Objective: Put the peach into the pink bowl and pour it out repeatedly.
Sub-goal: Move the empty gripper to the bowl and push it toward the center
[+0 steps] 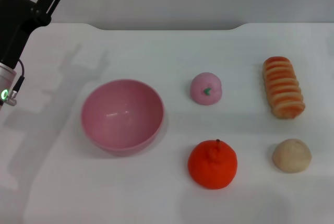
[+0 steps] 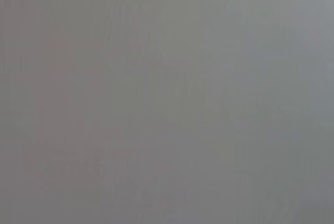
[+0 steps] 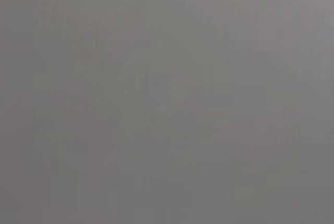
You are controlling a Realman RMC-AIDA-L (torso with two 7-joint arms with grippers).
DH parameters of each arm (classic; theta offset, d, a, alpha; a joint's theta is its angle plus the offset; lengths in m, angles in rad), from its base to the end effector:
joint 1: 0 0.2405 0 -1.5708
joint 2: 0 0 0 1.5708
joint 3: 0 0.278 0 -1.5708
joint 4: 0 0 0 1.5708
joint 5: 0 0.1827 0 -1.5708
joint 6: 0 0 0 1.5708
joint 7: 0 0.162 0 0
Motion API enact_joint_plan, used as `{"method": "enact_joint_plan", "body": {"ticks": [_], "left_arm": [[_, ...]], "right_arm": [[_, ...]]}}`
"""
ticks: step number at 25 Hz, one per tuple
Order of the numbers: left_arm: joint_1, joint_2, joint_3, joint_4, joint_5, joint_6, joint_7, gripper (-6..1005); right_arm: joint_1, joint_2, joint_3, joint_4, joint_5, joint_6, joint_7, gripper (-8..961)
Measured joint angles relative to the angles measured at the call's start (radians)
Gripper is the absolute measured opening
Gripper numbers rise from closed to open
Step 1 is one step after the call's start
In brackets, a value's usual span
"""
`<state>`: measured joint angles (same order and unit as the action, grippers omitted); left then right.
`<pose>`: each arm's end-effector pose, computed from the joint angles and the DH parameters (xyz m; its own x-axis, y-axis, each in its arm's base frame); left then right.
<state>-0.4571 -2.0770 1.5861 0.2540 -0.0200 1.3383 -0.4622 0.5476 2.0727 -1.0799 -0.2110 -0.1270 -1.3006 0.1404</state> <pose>-0.2625 0.3607 0.0216 0.4953 -0.2670 0.8266 0.7392 -0.3702 -0.5625 0.2844 0.3896 0.0829 0.6979 0.4075 -0.5891 -0.6541 0.0276 -0.7559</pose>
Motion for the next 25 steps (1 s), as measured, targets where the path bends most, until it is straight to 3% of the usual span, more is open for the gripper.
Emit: {"method": "enact_joint_plan", "body": {"ticks": [13, 15, 16, 19, 20, 21, 22, 23, 25], "left_arm": [[-0.009, 0.000, 0.000, 0.006, 0.000, -0.025, -0.011, 804], [-0.017, 0.001, 0.000, 0.012, 0.000, -0.045, -0.032, 805], [-0.018, 0.012, 0.000, 0.051, 0.007, -0.107, -0.146, 805], [-0.018, 0.012, 0.000, 0.051, 0.007, -0.107, -0.146, 805], [-0.008, 0.052, -0.011, 0.150, 0.082, -0.216, -0.411, 805], [-0.004, 0.083, -0.028, 0.194, 0.145, -0.229, -0.546, 797], [-0.004, 0.083, -0.028, 0.194, 0.145, -0.229, -0.546, 796], [-0.003, 0.117, -0.061, 0.242, 0.233, -0.232, -0.706, 795], [-0.003, 0.130, -0.081, 0.263, 0.282, -0.231, -0.776, 794]], "right_arm": [[0.006, -0.005, 0.000, 0.001, 0.002, 0.027, 0.001, 534], [0.006, -0.005, 0.000, 0.001, 0.003, 0.027, 0.001, 534], [0.006, -0.005, 0.000, 0.001, 0.004, 0.027, 0.001, 534], [0.006, -0.005, 0.000, 0.000, 0.004, 0.028, 0.001, 534], [0.005, -0.005, 0.000, -0.001, 0.004, 0.028, 0.001, 534], [0.003, -0.005, 0.000, -0.002, 0.004, 0.028, 0.001, 534], [0.002, -0.005, 0.000, -0.002, 0.003, 0.028, 0.001, 534], [0.001, -0.005, 0.000, -0.002, 0.003, 0.028, 0.001, 534], [-0.002, -0.005, 0.000, 0.000, 0.003, 0.028, 0.001, 534]]}}
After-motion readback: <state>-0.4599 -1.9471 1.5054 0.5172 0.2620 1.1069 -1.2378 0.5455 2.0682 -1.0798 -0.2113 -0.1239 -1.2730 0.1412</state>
